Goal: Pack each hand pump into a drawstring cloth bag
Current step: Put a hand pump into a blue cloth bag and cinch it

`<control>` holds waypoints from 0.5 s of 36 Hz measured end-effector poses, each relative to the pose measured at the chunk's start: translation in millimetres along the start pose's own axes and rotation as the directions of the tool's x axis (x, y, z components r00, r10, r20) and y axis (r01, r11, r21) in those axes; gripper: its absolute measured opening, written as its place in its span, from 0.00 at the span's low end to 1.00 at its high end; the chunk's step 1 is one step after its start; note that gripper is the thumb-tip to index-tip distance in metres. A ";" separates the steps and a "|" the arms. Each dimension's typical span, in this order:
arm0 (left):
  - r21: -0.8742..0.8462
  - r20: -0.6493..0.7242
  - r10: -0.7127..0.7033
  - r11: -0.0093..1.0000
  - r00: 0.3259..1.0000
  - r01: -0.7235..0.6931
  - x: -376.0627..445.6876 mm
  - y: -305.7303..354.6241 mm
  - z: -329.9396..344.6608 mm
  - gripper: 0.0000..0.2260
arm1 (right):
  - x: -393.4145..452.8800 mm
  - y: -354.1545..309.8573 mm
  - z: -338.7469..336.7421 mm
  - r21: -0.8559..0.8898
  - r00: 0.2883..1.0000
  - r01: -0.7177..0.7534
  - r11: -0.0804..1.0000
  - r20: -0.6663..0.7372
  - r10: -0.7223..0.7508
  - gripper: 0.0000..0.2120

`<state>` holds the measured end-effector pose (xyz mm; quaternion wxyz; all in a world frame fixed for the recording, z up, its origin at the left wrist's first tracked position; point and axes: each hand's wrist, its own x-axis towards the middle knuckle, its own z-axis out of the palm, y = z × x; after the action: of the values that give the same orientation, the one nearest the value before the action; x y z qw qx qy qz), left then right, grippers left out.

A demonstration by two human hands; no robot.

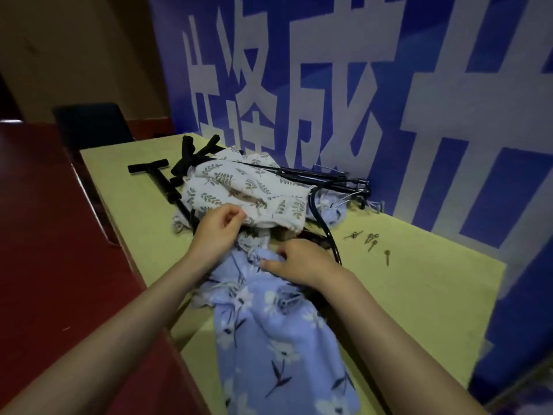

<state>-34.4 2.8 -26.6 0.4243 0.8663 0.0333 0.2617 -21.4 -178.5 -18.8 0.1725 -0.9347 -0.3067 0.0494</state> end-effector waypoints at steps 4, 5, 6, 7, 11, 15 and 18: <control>0.014 -0.024 -0.002 1.000 1.000 0.003 -25.9 -3.3 -15.0 0.06 | 3.1 4.0 0.3 0.071 1.000 0.013 0.997 0.003 -0.013 0.23; 0.030 -0.016 0.006 1.000 1.000 -0.005 -34.2 -3.5 -20.4 0.06 | 0.8 1.9 -0.2 0.112 1.000 0.017 0.994 -0.016 -0.016 0.21; 0.052 -0.002 0.006 0.999 1.000 -0.006 -40.8 -2.9 -25.7 0.06 | -3.0 -2.2 -2.7 0.184 0.999 0.006 0.983 -0.032 0.000 0.19; 0.076 0.011 -0.002 0.997 1.000 0.001 -45.7 -2.5 -30.2 0.06 | -6.3 -5.9 -6.2 0.297 0.999 -0.009 0.955 -0.042 0.022 0.17; 0.078 0.068 -0.118 0.990 0.991 0.113 -60.9 -0.1 -46.7 0.10 | -24.7 -26.5 -20.4 0.663 0.983 -0.028 0.748 -0.116 0.140 0.17; 0.035 0.114 -0.147 0.989 0.983 0.144 -73.2 10.8 -58.9 0.09 | -41.2 -48.6 -26.9 0.866 0.964 -0.018 0.499 -0.117 0.237 0.13; -0.014 0.123 -0.142 0.989 0.982 0.145 -78.5 18.8 -60.6 0.12 | -43.6 -55.7 -28.9 0.970 0.942 0.022 0.242 -0.101 0.320 0.14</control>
<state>-134.2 12.3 -15.3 0.4534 0.8709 0.0666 0.1774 -81.9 -170.7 27.3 0.7405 -0.6563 -0.0937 0.1101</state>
